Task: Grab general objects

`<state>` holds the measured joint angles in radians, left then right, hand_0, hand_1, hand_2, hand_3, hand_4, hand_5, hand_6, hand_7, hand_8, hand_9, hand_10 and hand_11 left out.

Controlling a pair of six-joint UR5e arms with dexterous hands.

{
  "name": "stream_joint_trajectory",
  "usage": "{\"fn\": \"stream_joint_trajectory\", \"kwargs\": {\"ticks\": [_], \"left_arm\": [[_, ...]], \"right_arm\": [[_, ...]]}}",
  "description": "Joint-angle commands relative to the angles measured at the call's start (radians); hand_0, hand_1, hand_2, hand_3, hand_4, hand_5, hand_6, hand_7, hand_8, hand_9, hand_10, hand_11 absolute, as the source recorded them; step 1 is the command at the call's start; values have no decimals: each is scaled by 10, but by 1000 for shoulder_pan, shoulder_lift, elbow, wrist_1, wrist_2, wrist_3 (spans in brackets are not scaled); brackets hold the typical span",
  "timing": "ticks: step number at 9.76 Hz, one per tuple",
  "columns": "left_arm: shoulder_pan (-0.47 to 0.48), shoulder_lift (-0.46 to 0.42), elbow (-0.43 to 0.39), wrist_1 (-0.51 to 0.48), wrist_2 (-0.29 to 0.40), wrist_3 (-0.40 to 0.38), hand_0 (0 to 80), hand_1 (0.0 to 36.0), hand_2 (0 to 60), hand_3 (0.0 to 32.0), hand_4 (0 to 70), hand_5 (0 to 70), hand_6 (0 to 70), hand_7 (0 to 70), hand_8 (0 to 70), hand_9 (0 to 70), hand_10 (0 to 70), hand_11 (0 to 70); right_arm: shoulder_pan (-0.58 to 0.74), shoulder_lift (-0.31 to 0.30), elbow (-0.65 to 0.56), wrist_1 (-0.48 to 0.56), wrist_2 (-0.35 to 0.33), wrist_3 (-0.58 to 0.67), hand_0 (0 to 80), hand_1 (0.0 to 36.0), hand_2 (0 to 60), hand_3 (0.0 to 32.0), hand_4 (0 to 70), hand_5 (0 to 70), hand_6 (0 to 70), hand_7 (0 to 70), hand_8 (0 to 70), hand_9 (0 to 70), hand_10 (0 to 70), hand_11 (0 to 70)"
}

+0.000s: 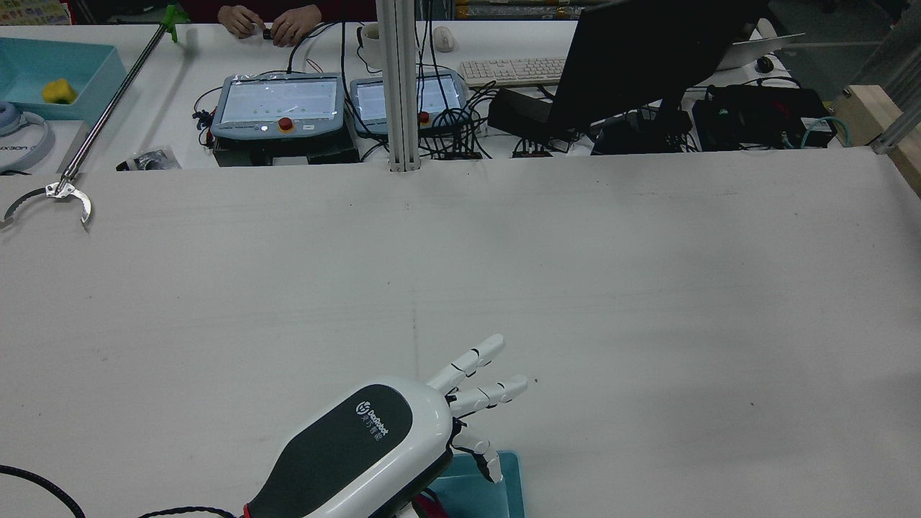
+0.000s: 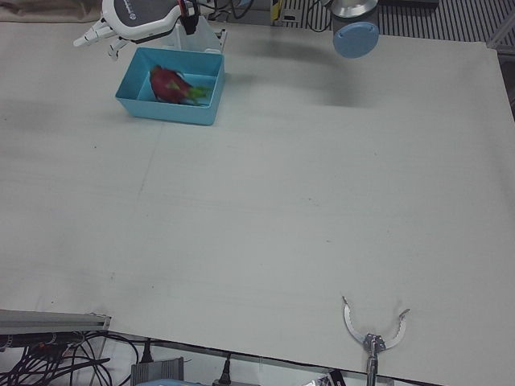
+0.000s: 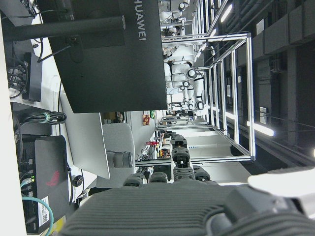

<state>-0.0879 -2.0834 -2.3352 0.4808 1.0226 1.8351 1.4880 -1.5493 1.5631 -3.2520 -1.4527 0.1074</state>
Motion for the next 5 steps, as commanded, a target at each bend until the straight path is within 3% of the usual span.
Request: {"fn": "stream_joint_trajectory", "kwargs": {"ticks": [1, 3, 4, 5], "left_arm": [[0, 2, 0, 2, 1, 6, 324, 0, 0, 110, 0, 0, 0, 0, 0, 0, 54, 81], [-42, -1, -4, 19, 1, -14, 337, 0, 0, 188, 0, 0, 0, 0, 0, 0, 55, 82], [-97, -3, -6, 69, 2, -78, 334, 0, 0, 202, 0, 0, 0, 0, 0, 0, 59, 88], [-175, 2, -9, 87, 2, -159, 347, 0, 0, 192, 0, 0, 0, 0, 0, 0, 58, 87]], "right_arm": [[0, 0, 0, 0, 0, 0, 0, 0, 0, 0, 0, 0, 0, 0, 0, 0, 0, 0], [0, 0, 0, 0, 0, 0, 0, 0, 0, 0, 0, 0, 0, 0, 0, 0, 0, 0], [0, 0, 0, 0, 0, 0, 0, 0, 0, 0, 0, 0, 0, 0, 0, 0, 0, 0], [0, 0, 0, 0, 0, 0, 0, 0, 0, 0, 0, 0, 0, 0, 0, 0, 0, 0]]}}
